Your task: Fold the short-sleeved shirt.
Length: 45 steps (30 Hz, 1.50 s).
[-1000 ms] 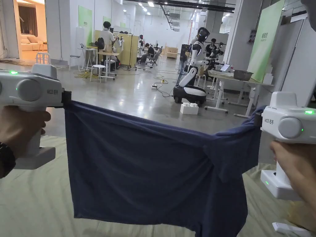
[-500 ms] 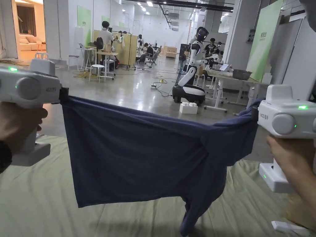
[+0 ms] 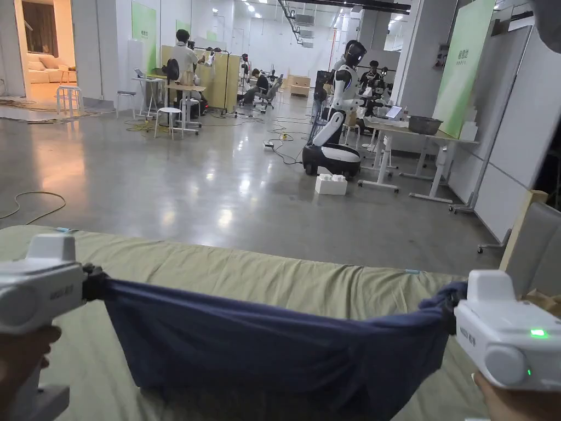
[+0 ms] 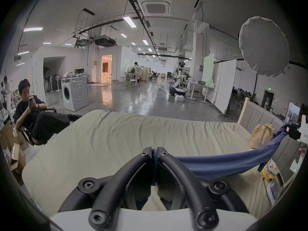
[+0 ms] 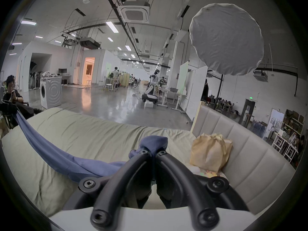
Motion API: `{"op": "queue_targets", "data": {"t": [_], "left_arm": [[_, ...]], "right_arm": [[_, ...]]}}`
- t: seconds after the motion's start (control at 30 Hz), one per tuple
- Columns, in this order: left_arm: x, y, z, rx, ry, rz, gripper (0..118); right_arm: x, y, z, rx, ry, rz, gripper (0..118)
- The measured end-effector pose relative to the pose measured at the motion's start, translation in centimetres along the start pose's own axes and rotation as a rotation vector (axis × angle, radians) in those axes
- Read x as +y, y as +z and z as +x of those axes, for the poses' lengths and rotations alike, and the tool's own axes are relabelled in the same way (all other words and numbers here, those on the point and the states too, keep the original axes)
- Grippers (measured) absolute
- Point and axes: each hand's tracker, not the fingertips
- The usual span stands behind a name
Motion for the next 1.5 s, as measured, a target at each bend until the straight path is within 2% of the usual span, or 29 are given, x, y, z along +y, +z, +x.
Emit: {"op": "queue_targets", "data": {"t": [0.23, 0.4, 0.57, 0.67, 0.77, 0.8, 0.83, 0.87, 0.93, 1.0, 1.1, 1.13, 1.2, 1.27, 1.3, 1.33, 1.37, 1.4, 1.43, 1.5], "left_arm": [[-5.4, 5.8, -2.1, -0.026, -0.006, 0.008, 5], [-9.5, 9.8, -2.7, -0.02, 0.002, -0.063, 5], [-13.7, 11.4, -3.1, -0.007, -0.014, -0.217, 5], [-16.3, 11.9, -2.9, -0.004, -0.034, -0.279, 5], [-15.7, 10.8, -3.4, -0.006, 0.008, -0.396, 5], [-15.7, 10.7, -3.2, -0.006, 0.002, -0.421, 5], [-20.1, 8.5, -4.0, -0.005, -0.002, -0.431, 5], [-21.1, 7.6, -4.0, -0.006, -0.011, -0.453, 5], [-21.9, 6.2, -3.6, 0.015, -0.04, -0.512, 5], [-21.7, 8.0, -1.8, 0.037, -0.061, -0.543, 6], [-22.4, 7.2, -2.1, 0.052, -0.075, -0.584, 6], [-22.6, 7.0, -2.1, 0.051, -0.066, -0.588, 6], [-22.7, 7.0, -1.6, 0.058, -0.07, -0.586, 11], [-22.6, 6.6, -2.1, 0.052, -0.073, -0.568, 21], [-22.3, 6.7, -1.9, 0.046, -0.071, -0.543, 29], [-22.0, 6.8, -1.7, 0.046, -0.069, -0.519, 46], [-21.5, 6.7, -1.8, 0.05, -0.067, -0.477, 59], [-21.1, 6.8, -1.7, 0.053, -0.067, -0.44, 69], [-20.4, 7.0, -1.3, 0.054, -0.067, -0.397, 73], [-19.4, 7.2, -0.6, 0.048, -0.07, -0.323, 73]], "right_arm": [[-5.2, 6.6, 0.3, 0.032, -0.029, -0.054, 4], [-8.3, 11.8, -0.8, 0.052, 0.012, -0.083, 4], [-11.7, 14.4, -2.2, 0.079, 0.058, -0.177, 4], [-14.4, 14.6, -3.1, 0.099, 0.071, -0.249, 4], [-17.6, 13.6, -4.0, 0.136, 0.037, -0.421, 4], [-18.3, 13.3, -4.3, 0.147, 0.059, -0.424, 4], [-19.2, 13.0, -4.6, 0.147, 0.053, -0.438, 4], [-19.8, 12.8, -5.0, 0.152, 0.065, -0.466, 4], [-21.1, 12.3, -5.5, 0.153, 0.077, -0.505, 4], [-22.3, 11.8, -5.9, 0.154, 0.094, -0.556, 5], [-23.4, 11.5, -6.1, 0.153, 0.078, -0.58, 5], [-23.7, 11.4, -6.2, 0.147, 0.078, -0.585, 7], [-24.1, 11.4, -6.1, 0.14, 0.062, -0.585, 18], [-23.9, 11.5, -6.0, 0.129, 0.029, -0.561, 36], [-23.5, 11.6, -5.9, 0.119, 0.008, -0.53, 48], [-23.1, 11.7, -5.8, 0.113, -0.007, -0.501, 64], [-22.5, 11.9, -5.7, 0.106, -0.022, -0.453, 72], [-21.8, 12.0, -5.6, 0.099, -0.034, -0.406, 77], [-21.0, 12.1, -5.6, 0.084, -0.041, -0.362, 82], [-19.5, 12.2, -5.7, 0.083, -0.062, -0.278, 83]]}}
